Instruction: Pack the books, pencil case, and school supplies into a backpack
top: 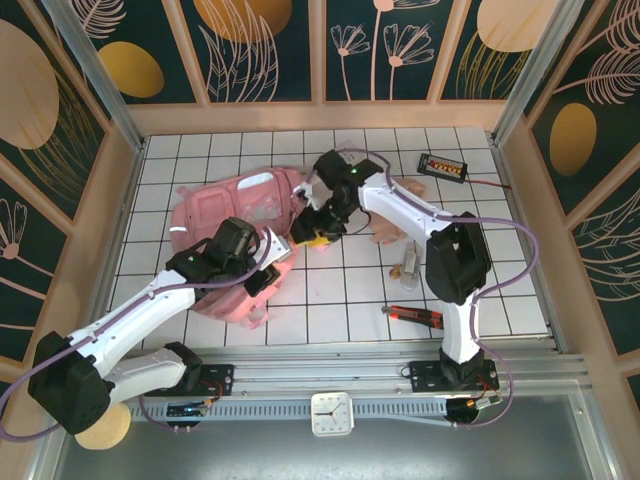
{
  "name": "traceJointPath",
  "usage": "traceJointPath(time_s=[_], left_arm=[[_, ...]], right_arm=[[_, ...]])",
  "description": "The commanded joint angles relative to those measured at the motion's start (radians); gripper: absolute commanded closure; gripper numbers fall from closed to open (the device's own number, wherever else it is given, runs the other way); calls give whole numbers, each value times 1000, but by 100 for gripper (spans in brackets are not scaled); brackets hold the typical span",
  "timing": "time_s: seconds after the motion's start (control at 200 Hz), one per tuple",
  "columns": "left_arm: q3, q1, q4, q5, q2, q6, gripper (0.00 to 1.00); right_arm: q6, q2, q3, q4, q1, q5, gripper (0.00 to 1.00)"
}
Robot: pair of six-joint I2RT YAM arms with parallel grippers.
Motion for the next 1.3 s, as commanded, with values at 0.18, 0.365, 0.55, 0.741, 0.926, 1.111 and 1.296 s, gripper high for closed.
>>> traceJointPath(time_s=[0.18,0.365,0.55,0.741,0.926,1.111,1.296], left_arm=[[70,3,49,62,-23,6,100],[75,3,31,80,-33,10,100],[80,4,13,107,-37,5,100],[116,4,-11,126,-22,19,100],[207,9,-82,189,35,48,100],[269,12,-134,199,77,74,100],[264,12,-153,185,70,85,100]], right_arm=[[-27,-56,-25,99,24,-52,44],[-54,13,63,68,25,-2,44],[-77,54,117,56,21,41,43],[-95,40,67,69,29,17,44],[-118,2,-5,91,34,29,46],[-117,14,15,97,41,37,55],[-111,5,4,104,41,34,76]])
